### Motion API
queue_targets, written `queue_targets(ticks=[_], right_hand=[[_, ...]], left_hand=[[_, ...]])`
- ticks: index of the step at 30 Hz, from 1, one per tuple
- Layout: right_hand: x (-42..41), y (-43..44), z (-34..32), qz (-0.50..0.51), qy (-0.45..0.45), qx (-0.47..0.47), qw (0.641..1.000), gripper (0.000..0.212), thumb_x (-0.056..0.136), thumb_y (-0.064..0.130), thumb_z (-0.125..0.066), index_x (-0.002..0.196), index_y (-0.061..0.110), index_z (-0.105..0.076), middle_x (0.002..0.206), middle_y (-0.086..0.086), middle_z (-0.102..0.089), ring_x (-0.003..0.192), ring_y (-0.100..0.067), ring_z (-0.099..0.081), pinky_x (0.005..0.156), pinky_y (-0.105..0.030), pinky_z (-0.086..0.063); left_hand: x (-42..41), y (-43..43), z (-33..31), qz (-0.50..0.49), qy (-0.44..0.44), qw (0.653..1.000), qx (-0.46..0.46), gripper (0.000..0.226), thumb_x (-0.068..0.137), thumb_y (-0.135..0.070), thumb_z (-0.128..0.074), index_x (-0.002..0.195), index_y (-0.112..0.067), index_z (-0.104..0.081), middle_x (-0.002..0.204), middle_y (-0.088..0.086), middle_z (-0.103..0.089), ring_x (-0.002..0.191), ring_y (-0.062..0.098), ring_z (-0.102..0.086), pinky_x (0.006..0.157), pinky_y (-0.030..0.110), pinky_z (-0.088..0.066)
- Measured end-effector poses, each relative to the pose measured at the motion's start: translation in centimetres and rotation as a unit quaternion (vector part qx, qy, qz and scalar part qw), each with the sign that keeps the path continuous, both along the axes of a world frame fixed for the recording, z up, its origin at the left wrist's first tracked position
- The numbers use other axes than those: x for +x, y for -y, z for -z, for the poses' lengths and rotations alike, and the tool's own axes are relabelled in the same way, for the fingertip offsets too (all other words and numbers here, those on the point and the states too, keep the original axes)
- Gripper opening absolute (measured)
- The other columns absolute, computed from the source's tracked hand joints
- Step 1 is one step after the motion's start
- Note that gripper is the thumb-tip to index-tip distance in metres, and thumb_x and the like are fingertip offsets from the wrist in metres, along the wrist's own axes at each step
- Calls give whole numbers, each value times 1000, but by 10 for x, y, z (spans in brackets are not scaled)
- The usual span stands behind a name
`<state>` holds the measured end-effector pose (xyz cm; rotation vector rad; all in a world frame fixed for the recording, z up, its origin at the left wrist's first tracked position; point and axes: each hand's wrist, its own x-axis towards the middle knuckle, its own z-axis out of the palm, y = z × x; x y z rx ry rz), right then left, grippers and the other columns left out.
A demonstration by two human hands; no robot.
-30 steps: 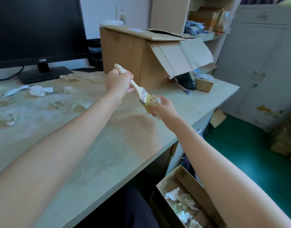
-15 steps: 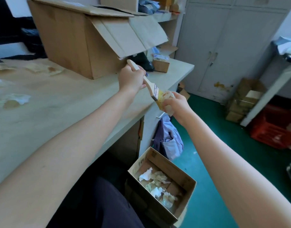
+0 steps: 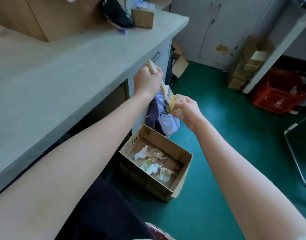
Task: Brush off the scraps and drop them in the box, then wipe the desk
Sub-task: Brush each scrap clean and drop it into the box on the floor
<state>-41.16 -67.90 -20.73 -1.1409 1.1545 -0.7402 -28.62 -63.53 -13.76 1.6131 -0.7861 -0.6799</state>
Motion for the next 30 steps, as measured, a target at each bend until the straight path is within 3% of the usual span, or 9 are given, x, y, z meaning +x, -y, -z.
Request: queue_targets(ticks=[4,7,10,13,16,20,24,28,30], right_hand=[[-5,-1,43,1,-41,46,998,47,74,-7,-52,119,5,-57,97,-9,-57,74,-22,-53,54,-25,-43],[-5,-6,71,-11,-63,79,995,46,74,-5,-54,118,8,-56,99,-10,-55,74,-25,-54,50,-25,-42],[-1,-11,94,-15,-59,109,992,37,73,-7,-54,105,10,-57,89,-10,-54,67,-22,-53,52,-28,-45],[1,-17,113,-22,-76,131,988,46,72,-7,-55,115,8,-57,89,-9,-55,69,-23,-53,54,-30,-47],[0,-21,134,-38,-106,154,982,50,72,-6,-53,120,9,-56,104,-13,-55,75,-26,-56,65,-35,-51],[-3,-25,154,-39,-144,191,970,51,76,-2,-56,124,14,-53,126,-15,-50,111,-34,-53,93,-44,-50],[-7,-25,160,-37,-150,200,968,55,78,-1,-59,131,12,-49,134,-12,-47,117,-29,-49,86,-35,-47],[-11,-24,158,-21,-144,202,968,56,79,-1,-58,132,12,-47,127,-14,-50,99,-22,-51,81,-32,-50],[-13,-23,155,-23,-141,200,969,53,79,-1,-57,130,12,-49,116,-15,-55,91,-21,-55,71,-28,-51]], left_hand=[[-5,-1,43,-5,-9,999,45,8,87,-15,-54,81,-17,-59,84,3,-61,97,29,-65,87,44,-56],[-4,-6,72,-12,-21,997,72,9,87,-15,-55,93,-12,-62,92,8,-61,98,30,-64,87,45,-55],[1,-11,95,-18,-27,994,104,4,86,-14,-56,86,-16,-60,88,5,-61,98,30,-64,87,45,-55],[4,-17,114,-22,-45,991,127,13,86,-14,-57,76,-21,-58,77,-3,-58,88,25,-63,85,45,-57],[6,-25,136,-33,-58,986,156,4,87,-15,-58,84,-17,-60,76,-5,-58,90,24,-63,87,45,-56],[9,-31,157,-64,-73,976,194,9,87,-16,-60,95,-12,-63,89,2,-61,91,22,-63,87,43,-56],[9,-29,159,-67,-15,972,226,25,90,-20,-58,112,-9,-60,108,7,-62,104,23,-63,89,40,-56],[8,-30,155,-57,16,972,227,25,91,-21,-56,113,-8,-59,114,11,-63,105,24,-63,89,40,-56],[9,-31,150,-54,21,973,222,25,91,-21,-56,113,-8,-59,114,12,-63,105,24,-63,88,41,-56]])
